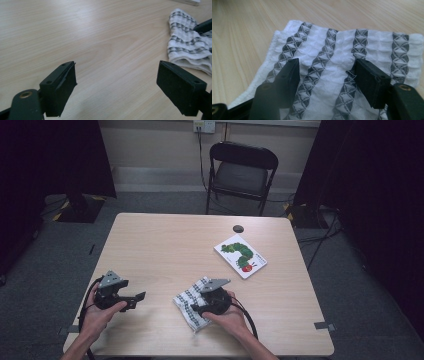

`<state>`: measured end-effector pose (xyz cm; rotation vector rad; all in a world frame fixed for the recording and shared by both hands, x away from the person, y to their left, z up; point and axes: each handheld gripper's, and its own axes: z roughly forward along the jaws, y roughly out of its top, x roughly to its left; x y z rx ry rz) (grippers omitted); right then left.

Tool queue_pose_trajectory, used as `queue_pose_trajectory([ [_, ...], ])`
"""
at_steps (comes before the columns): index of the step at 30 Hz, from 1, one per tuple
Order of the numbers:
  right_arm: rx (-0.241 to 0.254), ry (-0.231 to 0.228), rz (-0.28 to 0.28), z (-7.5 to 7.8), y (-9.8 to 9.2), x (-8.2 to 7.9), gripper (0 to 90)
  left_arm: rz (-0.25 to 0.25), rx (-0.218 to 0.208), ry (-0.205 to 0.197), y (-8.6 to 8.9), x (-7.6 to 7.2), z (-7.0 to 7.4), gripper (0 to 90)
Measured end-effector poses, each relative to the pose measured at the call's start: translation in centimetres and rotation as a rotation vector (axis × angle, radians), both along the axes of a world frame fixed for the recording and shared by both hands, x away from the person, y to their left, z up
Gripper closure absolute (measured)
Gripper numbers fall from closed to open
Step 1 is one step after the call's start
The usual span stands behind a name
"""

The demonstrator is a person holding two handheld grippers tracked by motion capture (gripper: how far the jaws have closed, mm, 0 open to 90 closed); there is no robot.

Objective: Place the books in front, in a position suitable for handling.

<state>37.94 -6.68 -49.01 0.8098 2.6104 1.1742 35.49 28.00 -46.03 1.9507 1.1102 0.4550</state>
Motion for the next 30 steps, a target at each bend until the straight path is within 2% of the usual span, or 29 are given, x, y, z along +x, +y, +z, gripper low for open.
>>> queue_pose_trajectory([
  [6, -0.040, -0.024, -0.002, 0.0, 0.0, 0.0, 48.1, -0.005, 0.010, -0.002, -0.2, 0.0, -0.1, 15.8],
  [9, -0.059, -0.033, 0.012, 0.1, 0.1, -0.1, 52.3, -0.016, 0.033, 0.001, -0.4, 0.0, -0.2, 16.3],
  [16, -0.036, -0.023, 0.033, 0.1, 0.0, 0.0, 77.2, -0.028, 0.050, -0.004, -0.6, 0.0, -0.1, 16.6],
  [21, -0.021, -0.014, 0.029, 0.1, 0.0, -0.1, 81.3, -0.022, 0.050, -0.003, -0.7, 0.0, -0.2, 16.5],
  [23, 0.000, -0.004, 0.025, 0.1, -0.1, 0.0, 81.5, -0.024, 0.057, -0.002, -0.6, 0.1, -0.2, 16.5],
  [26, 0.013, -0.008, 0.030, 0.3, -0.2, -0.2, 81.6, -0.024, 0.050, 0.003, -0.6, 0.1, -0.2, 16.6],
  [27, 0.038, -0.004, 0.030, 0.7, -0.4, -0.2, 81.7, -0.024, 0.049, 0.005, -0.6, 0.1, -0.3, 16.6],
  [30, 0.049, -0.011, 0.021, 1.2, -0.9, -0.3, 81.8, -0.024, 0.049, 0.005, -0.6, 0.1, -0.3, 16.5],
])
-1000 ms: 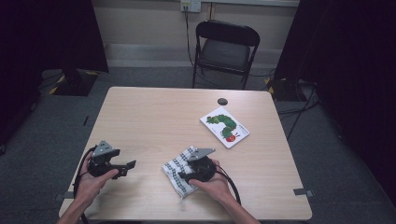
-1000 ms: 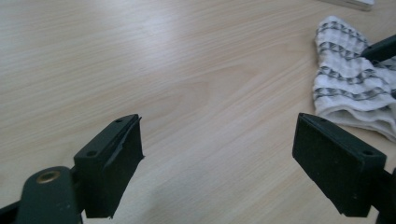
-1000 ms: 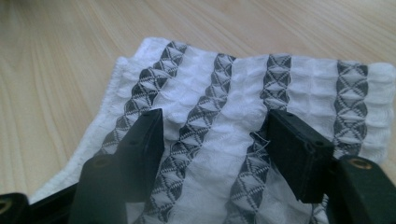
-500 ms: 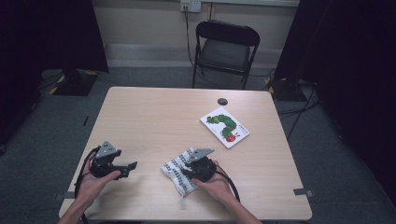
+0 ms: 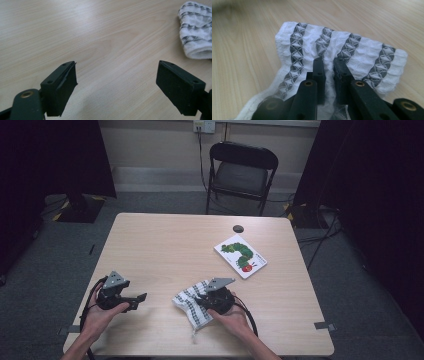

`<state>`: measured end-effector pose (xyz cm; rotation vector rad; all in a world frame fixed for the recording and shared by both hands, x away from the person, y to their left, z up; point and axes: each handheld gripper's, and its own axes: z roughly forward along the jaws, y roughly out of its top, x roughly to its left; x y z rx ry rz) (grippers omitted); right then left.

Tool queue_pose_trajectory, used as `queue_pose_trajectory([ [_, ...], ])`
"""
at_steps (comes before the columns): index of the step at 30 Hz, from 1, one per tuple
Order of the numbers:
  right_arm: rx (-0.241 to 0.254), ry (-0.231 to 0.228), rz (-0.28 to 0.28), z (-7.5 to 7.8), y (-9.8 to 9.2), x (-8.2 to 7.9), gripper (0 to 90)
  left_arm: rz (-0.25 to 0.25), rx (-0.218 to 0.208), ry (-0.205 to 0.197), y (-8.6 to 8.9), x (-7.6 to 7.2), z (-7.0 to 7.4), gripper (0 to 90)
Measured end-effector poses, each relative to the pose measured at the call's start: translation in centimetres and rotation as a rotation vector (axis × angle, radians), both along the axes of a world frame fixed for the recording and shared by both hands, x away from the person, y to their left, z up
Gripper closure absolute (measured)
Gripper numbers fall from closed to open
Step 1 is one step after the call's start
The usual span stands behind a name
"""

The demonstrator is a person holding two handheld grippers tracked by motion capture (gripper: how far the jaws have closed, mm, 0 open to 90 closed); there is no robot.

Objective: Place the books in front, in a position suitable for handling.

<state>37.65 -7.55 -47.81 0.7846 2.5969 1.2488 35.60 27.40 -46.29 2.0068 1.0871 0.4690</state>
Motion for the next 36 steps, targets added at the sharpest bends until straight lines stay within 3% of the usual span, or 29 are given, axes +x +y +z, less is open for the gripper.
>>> queue_pose_trajectory([
  [7, 0.020, -0.019, -0.027, 1.4, -1.9, -0.4, 81.7, -0.007, -0.003, -0.006, -0.1, -0.1, 0.0, 16.1],
  [14, -0.001, -0.032, -0.112, 2.3, -6.6, -1.1, 81.7, -0.010, 0.001, 0.002, -0.1, 0.0, 0.0, 16.1],
  [23, 0.021, -0.040, -0.239, 2.4, -12.0, -2.0, 81.7, -0.010, 0.008, 0.001, -0.2, 0.0, 0.0, 16.1],
  [36, -0.030, -0.029, -0.296, 1.6, -14.3, -2.3, 81.4, -0.011, 0.004, 0.004, -0.2, 0.0, 0.0, 16.1],
])
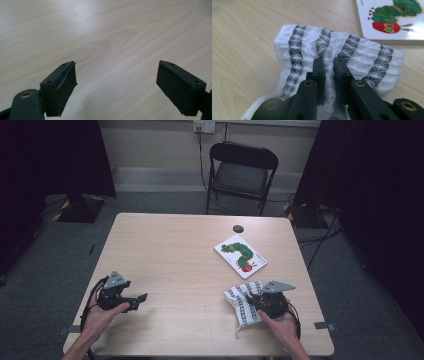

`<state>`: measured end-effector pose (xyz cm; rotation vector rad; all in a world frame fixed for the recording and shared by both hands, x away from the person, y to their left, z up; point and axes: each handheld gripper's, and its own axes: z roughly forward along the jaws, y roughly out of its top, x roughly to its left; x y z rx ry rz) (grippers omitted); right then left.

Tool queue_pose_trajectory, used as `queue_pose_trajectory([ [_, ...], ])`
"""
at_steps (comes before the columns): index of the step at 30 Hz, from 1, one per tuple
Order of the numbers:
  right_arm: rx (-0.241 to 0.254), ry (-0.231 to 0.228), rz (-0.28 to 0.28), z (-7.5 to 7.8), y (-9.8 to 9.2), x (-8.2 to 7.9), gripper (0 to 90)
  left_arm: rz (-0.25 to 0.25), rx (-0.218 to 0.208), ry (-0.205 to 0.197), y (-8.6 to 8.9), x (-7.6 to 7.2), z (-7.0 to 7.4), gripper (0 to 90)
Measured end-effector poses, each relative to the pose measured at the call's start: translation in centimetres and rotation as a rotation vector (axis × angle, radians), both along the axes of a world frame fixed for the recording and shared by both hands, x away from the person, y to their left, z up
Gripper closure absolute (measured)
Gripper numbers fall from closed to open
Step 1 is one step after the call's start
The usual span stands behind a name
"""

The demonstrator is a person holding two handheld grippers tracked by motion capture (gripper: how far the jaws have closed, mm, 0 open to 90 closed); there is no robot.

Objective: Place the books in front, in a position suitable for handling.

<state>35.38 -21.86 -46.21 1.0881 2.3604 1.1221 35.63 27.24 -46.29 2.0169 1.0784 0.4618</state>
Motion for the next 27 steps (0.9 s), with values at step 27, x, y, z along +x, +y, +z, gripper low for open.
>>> queue_pose_trajectory([
  [27, -0.061, 0.051, -0.199, -2.0, -5.2, 0.9, 79.8, -0.010, -0.013, 0.003, 0.0, 0.1, 0.0, 15.8],
])
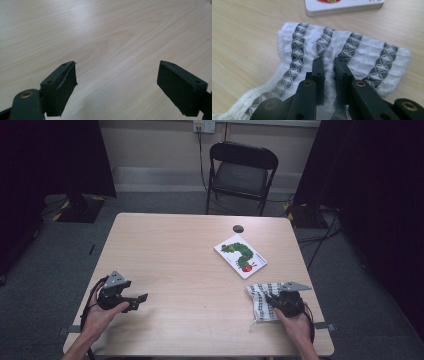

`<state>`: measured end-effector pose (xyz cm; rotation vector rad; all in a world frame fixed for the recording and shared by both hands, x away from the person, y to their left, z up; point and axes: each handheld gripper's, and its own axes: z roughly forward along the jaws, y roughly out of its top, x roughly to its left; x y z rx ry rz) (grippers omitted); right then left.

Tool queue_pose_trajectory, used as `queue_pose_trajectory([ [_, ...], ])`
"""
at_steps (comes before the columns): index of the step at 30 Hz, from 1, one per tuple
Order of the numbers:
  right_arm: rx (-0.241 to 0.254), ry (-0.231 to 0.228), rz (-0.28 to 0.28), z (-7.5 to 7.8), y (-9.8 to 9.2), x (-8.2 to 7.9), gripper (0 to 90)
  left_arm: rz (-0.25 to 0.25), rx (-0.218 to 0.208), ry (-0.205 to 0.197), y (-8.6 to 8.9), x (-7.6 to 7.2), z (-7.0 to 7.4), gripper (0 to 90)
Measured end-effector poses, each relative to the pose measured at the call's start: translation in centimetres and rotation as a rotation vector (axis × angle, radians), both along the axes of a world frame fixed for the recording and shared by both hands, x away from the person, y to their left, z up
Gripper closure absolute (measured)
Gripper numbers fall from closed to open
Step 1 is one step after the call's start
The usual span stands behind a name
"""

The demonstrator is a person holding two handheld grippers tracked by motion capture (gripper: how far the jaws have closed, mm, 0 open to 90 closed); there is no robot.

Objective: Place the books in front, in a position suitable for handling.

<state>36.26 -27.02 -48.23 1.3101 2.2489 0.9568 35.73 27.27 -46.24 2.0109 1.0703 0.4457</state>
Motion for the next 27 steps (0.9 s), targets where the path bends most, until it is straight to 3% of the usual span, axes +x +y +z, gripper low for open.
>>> queue_pose_trajectory([
  [3, -0.018, 0.000, 0.001, -0.1, 0.4, -0.1, 78.4, 0.005, 0.009, 0.009, -0.1, 0.0, 0.0, 15.8],
  [8, -0.003, 0.005, -0.003, -0.1, 0.4, -0.1, 72.2, 0.002, 0.013, 0.009, -0.2, -0.1, 0.0, 15.8],
  [12, 0.047, -0.026, 0.002, 1.0, 0.5, -0.4, 59.4, 0.006, 0.012, 0.006, -0.1, 0.0, 0.0, 15.9],
  [18, 0.100, -0.063, -0.001, 2.0, 0.9, -0.1, 48.4, 0.004, 0.019, 0.003, -0.1, 0.0, 0.0, 15.8],
  [22, 0.120, -0.086, -0.011, 2.8, 1.3, 0.9, 36.8, 0.007, 0.013, 0.010, -0.1, 0.0, -0.1, 15.8],
  [27, 0.136, -0.106, -0.004, 3.5, 2.1, 2.2, 31.5, 0.012, 0.011, 0.003, -0.1, 0.0, 0.0, 15.8],
])
